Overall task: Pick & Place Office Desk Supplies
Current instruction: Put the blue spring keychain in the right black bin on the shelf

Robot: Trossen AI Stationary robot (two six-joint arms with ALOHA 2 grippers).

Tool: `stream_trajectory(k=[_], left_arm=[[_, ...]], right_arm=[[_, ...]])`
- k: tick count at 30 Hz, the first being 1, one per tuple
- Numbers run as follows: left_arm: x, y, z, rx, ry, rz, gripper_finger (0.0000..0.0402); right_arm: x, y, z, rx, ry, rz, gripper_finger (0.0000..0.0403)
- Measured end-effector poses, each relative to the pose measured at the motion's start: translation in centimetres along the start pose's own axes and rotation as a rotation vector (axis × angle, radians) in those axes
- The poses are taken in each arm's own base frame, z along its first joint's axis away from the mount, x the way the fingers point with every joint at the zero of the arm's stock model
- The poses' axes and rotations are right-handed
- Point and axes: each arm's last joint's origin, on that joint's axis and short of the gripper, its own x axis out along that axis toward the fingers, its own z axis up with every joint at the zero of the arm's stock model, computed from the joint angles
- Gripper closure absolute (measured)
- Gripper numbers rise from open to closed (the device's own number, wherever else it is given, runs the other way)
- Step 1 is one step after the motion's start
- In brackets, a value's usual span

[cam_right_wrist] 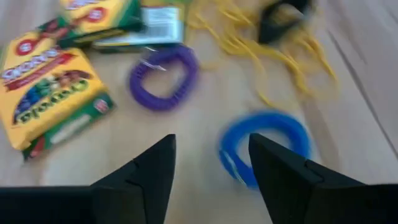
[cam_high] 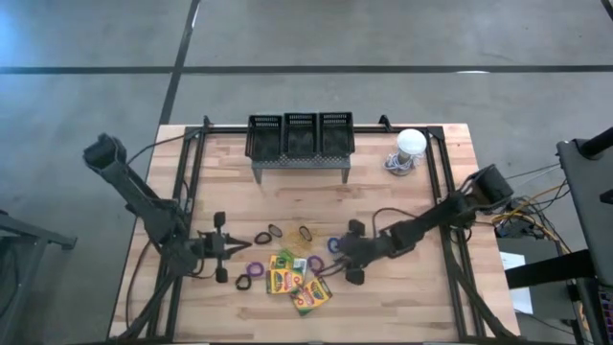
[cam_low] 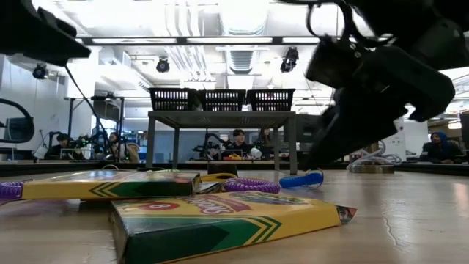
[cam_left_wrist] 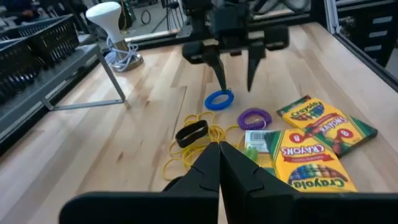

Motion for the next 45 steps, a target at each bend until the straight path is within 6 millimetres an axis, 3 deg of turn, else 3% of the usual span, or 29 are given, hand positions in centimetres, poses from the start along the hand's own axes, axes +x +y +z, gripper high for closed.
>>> stream_trajectory(k=[6, 11, 20, 30, 34, 38, 41, 43, 45], left_arm=[[0.6, -0.4, -0.2, 0.004, 0.000, 0.027, 0.0398], [0.8, -0.6, -0.3, -0.003, -0.003, 0.032, 0.0398], [0.9, -0.7, -0.5, -0.011, 0.004, 0.035, 0.0398], [0.9, -0.7, -0.6, -0.017, 0.007, 0.036, 0.0398], [0.9, -0.7, -0.6, -0.021, 0.006, 0.036, 0.0398], [1.0, -0.8, -0.7, -0.016, 0.010, 0.037, 0.0398], [1.1, -0.9, -0.8, -0.007, 0.017, 0.039, 0.0398], [1.1, -0.9, -0.9, -0.002, 0.020, 0.042, 0.0398], [1.2, -1.0, -1.0, -0.015, 0.016, 0.058, 0.0398]], right_arm=[[1.6, 1.0, 1.4, -0.180, 0.056, -0.116, 0.0207], [0.7, 1.0, 2.1, -0.144, 0.221, -0.234, 0.0236], [1.1, 0.9, 1.6, -0.110, 0.281, -0.152, 0.0274], [1.6, 0.2, 2.4, -0.148, 0.272, -0.153, 0.0371], [0.1, 1.2, 5.8, -0.219, 0.143, -0.179, 0.0384], [-2.9, 0.9, 10.3, -0.279, -0.046, -0.355, 0.0384], [-5.9, -1.5, 14.6, -0.206, -0.172, -0.442, 0.0384], [-8.1, -4.3, 17.1, -0.095, -0.250, -0.471, 0.0384], [-9.4, -7.7, 18.3, 0.032, -0.271, -0.478, 0.0384]])
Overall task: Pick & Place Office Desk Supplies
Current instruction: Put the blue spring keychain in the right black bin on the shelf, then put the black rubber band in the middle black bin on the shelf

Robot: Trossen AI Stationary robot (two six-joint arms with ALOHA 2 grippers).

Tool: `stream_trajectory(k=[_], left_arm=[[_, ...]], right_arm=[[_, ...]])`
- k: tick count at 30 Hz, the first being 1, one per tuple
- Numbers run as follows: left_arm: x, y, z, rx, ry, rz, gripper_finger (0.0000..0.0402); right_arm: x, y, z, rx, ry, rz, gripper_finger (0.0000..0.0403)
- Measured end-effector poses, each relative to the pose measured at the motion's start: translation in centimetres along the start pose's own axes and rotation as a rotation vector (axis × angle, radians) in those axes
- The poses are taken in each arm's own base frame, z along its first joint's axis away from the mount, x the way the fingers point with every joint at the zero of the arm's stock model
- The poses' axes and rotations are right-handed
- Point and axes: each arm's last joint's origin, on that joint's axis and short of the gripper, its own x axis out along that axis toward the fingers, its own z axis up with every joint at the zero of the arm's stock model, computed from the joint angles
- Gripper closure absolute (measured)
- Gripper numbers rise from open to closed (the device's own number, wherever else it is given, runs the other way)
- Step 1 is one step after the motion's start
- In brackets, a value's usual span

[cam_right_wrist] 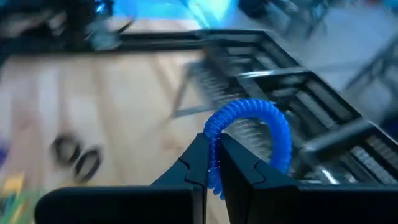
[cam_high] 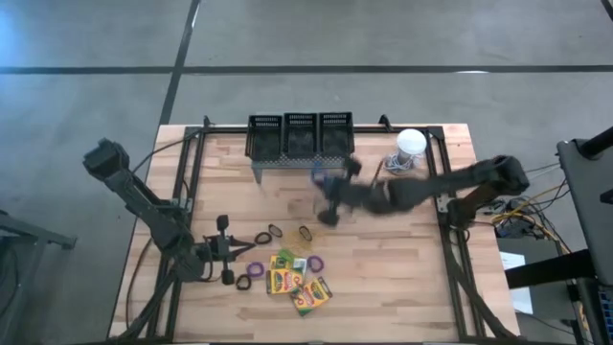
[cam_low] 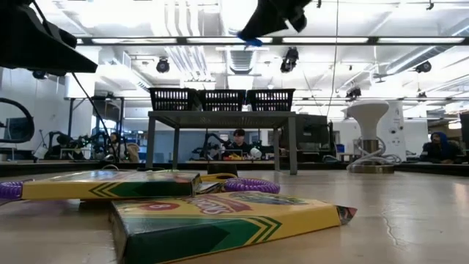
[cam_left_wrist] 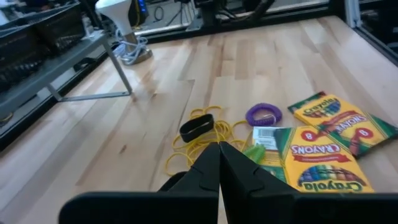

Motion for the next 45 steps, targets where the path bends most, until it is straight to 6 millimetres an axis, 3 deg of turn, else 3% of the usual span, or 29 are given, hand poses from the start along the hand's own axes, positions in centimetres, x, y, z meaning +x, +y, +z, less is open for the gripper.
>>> stream_trajectory(k=[7, 13, 19, 27, 38, 45], left_arm=[[0.3, -0.2, -0.5, -0.015, 0.010, 0.029, 0.0398], [0.4, -0.4, -0.7, -0.018, 0.016, 0.032, 0.0398], [0.5, -0.4, -0.8, -0.030, 0.017, 0.035, 0.0398], [0.5, -0.4, -0.7, -0.031, 0.016, 0.036, 0.0398], [0.5, -0.4, -0.7, -0.034, 0.016, 0.035, 0.0398], [0.5, -0.4, -0.7, -0.034, 0.016, 0.035, 0.0398]], right_arm=[[3.9, -10.1, 0.6, 0.268, 0.071, -0.070, 0.0381], [6.3, -13.6, -0.9, 0.374, 0.159, -0.103, 0.0366], [7.8, -13.8, -1.9, 0.380, 0.214, -0.094, 0.0359], [8.0, -14.0, -2.1, 0.402, 0.231, -0.101, 0.0331], [5.8, -14.3, 0.0, 0.377, 0.147, -0.115, 0.0235], [2.7, -12.5, 2.0, 0.293, 0.053, -0.084, 0.0222]])
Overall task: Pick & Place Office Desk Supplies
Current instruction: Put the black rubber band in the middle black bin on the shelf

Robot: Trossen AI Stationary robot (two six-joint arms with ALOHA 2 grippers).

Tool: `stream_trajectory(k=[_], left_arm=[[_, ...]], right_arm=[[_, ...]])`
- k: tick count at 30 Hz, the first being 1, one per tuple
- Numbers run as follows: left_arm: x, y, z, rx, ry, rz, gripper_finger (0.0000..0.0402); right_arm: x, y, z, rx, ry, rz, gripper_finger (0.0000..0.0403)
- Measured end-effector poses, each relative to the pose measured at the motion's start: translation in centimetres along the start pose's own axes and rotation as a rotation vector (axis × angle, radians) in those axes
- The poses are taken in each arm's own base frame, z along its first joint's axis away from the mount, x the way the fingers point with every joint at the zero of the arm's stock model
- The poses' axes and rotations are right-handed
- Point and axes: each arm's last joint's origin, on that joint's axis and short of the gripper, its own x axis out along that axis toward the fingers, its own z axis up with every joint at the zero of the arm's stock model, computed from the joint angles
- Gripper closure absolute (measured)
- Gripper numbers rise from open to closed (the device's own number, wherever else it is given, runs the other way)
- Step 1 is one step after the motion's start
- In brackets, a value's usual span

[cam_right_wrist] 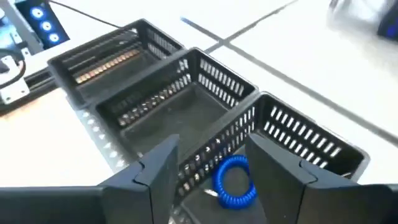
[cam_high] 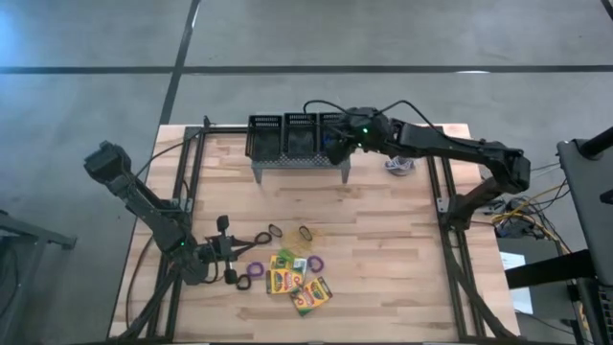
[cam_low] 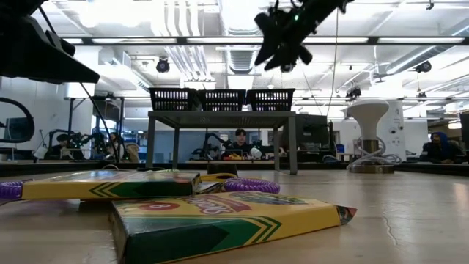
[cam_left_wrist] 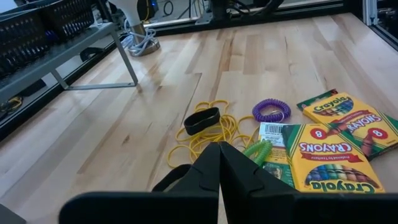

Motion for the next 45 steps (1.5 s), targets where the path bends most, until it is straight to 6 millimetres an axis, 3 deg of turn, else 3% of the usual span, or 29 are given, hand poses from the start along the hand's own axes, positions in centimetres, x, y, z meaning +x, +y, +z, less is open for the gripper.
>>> stream_trajectory(k=[5, 10, 16, 22, 27, 33, 41, 45], left_arm=[[0.0, 0.0, 0.0, 0.000, 0.000, 0.000, 0.0398], [0.0, 0.0, 0.0, 0.001, 0.000, 0.000, 0.0398], [0.0, 0.0, 0.0, 0.003, 0.000, 0.000, 0.0398], [0.0, 0.0, 0.1, -0.008, -0.008, -0.002, 0.0398], [0.5, 0.1, 1.0, -0.027, -0.038, 0.009, 0.0398], [1.6, 0.8, 1.6, -0.028, -0.019, 0.036, 0.0395], [3.8, 1.2, 1.0, 0.013, 0.064, -0.021, 0.0341], [5.2, 0.8, 0.4, 0.029, 0.130, -0.130, 0.0303]], right_arm=[[-3.5, 3.4, -0.3, -0.128, -0.075, 0.030, 0.0232], [-6.7, 8.5, -3.0, -0.273, -0.082, 0.157, 0.0244], [-9.6, 13.3, -10.5, -0.421, -0.038, 0.261, 0.0255], [-11.4, 14.8, -18.5, -0.376, -0.080, 0.408, 0.0269], [-10.4, 14.1, -23.7, -0.329, -0.128, 0.486, 0.0277], [-7.9, 12.4, -27.5, -0.300, -0.144, 0.473, 0.0283], [-5.3, 11.8, -30.4, -0.317, -0.148, 0.356, 0.0293], [-4.4, 12.6, -31.0, -0.343, -0.155, 0.317, 0.0297]])
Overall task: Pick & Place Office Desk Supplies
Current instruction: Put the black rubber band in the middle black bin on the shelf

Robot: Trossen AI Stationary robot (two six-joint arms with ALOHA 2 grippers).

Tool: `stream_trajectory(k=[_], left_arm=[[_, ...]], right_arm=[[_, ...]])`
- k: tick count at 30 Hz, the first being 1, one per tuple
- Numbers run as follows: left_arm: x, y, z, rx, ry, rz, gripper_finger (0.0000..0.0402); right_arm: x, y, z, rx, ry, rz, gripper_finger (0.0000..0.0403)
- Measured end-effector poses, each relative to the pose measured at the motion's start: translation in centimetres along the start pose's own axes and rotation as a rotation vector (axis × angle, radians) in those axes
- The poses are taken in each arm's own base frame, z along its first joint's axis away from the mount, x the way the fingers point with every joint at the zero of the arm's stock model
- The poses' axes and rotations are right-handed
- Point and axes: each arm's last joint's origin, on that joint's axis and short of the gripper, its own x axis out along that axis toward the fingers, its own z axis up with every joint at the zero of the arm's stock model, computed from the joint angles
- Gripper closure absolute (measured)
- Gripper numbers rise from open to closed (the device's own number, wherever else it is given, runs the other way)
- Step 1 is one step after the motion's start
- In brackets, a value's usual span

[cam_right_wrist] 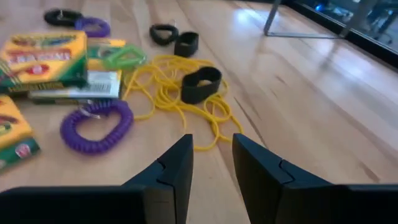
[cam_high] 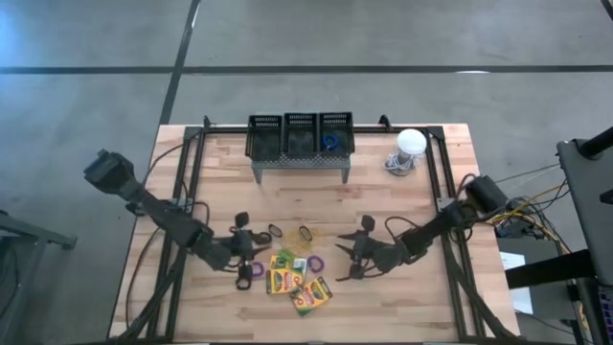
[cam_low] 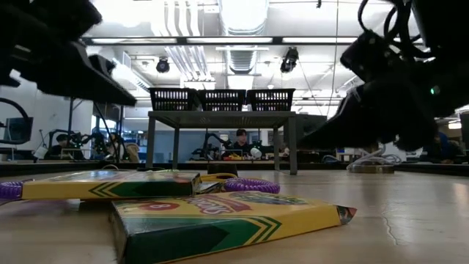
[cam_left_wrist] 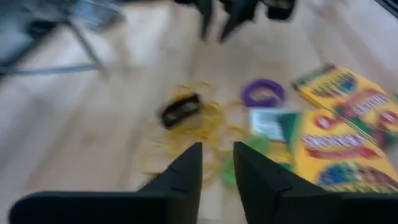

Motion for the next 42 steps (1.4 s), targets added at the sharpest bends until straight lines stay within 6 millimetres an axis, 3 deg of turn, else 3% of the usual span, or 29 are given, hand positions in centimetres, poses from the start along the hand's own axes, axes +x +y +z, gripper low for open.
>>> stream_trajectory(k=[7, 13, 19, 25, 28, 37, 42], left_arm=[[2.8, -1.6, 0.9, 0.090, 0.110, -0.098, 0.0263], [3.5, -0.6, 2.2, 0.199, 0.341, 0.056, 0.0242], [4.7, 2.1, 2.6, 0.129, 0.414, 0.066, 0.0259], [5.6, 4.1, 1.4, 0.029, 0.462, -0.060, 0.0281], [5.7, 4.7, 0.6, 0.029, 0.473, -0.020, 0.0284], [5.9, 5.0, -0.2, 0.030, 0.400, -0.051, 0.0287], [5.9, 4.9, -0.2, 0.024, 0.398, -0.082, 0.0323]], right_arm=[[0.8, 1.1, 0.9, -0.043, -0.021, 0.015, 0.0303], [0.8, 1.1, 0.9, -0.051, -0.006, 0.011, 0.0301], [0.8, 1.0, 0.9, -0.049, -0.006, 0.009, 0.0303], [0.8, 1.0, 0.9, -0.045, -0.007, 0.010, 0.0310], [0.8, 1.0, 0.9, -0.045, -0.007, 0.010, 0.0313], [0.8, 1.0, 0.9, -0.045, -0.006, 0.010, 0.0321], [0.8, 1.0, 0.9, -0.045, -0.006, 0.010, 0.0318]])
